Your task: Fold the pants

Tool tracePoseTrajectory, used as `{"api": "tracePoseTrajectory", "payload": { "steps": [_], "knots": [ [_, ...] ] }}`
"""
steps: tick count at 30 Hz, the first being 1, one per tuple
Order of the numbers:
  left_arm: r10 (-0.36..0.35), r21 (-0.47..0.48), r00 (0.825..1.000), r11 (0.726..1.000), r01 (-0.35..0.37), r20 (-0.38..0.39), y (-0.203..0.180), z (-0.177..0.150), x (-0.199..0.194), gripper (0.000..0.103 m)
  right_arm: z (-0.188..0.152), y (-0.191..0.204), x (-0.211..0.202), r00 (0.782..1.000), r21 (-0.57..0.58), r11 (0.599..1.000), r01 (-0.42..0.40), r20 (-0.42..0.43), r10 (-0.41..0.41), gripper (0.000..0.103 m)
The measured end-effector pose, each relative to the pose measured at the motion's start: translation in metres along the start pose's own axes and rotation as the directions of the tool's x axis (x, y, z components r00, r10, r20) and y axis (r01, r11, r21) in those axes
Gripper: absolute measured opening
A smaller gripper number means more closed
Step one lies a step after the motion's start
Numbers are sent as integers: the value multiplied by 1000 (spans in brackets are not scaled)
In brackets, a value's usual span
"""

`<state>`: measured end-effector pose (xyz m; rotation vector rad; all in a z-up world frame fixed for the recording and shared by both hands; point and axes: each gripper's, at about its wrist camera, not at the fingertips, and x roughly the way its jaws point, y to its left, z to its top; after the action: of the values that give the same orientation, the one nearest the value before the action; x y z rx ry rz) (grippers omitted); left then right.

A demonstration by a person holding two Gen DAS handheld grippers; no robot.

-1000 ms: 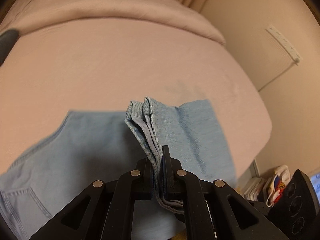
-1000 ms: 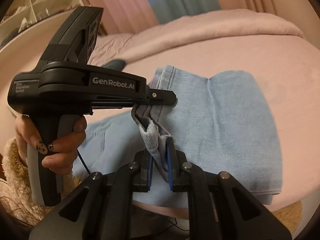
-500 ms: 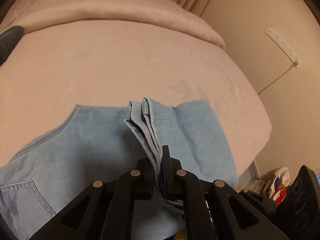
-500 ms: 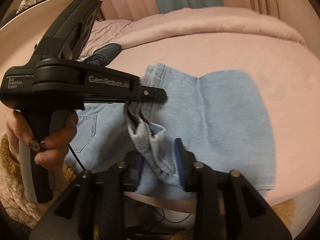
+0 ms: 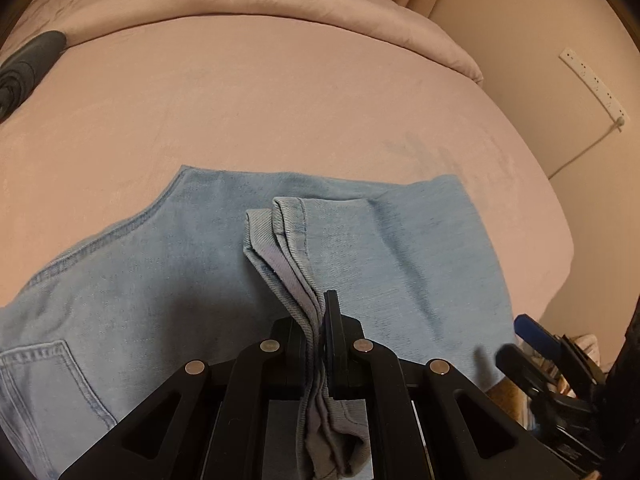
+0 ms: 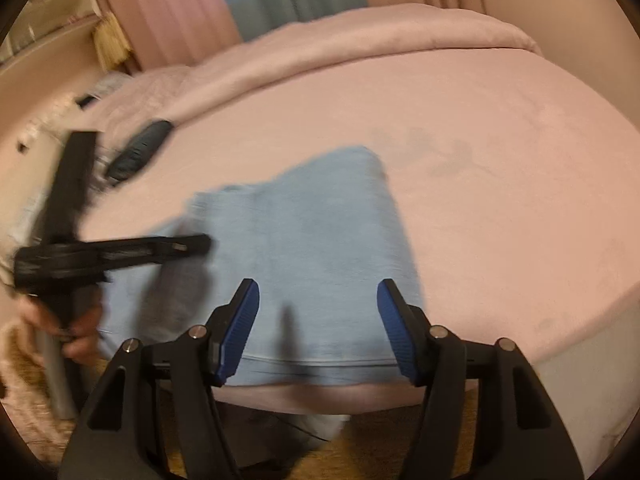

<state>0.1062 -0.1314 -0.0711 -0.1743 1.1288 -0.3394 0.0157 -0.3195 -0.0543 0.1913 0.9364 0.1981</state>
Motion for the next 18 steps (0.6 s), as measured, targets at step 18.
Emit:
{"api": "tracePoseTrajectory", "payload": {
  "steps": [18],
  "knots": [
    [-1, 4, 996, 1000, 1, 89, 1, -12, -48, 26, 2, -29, 10, 998, 52, 999, -14, -58, 17, 42]
  ]
}}
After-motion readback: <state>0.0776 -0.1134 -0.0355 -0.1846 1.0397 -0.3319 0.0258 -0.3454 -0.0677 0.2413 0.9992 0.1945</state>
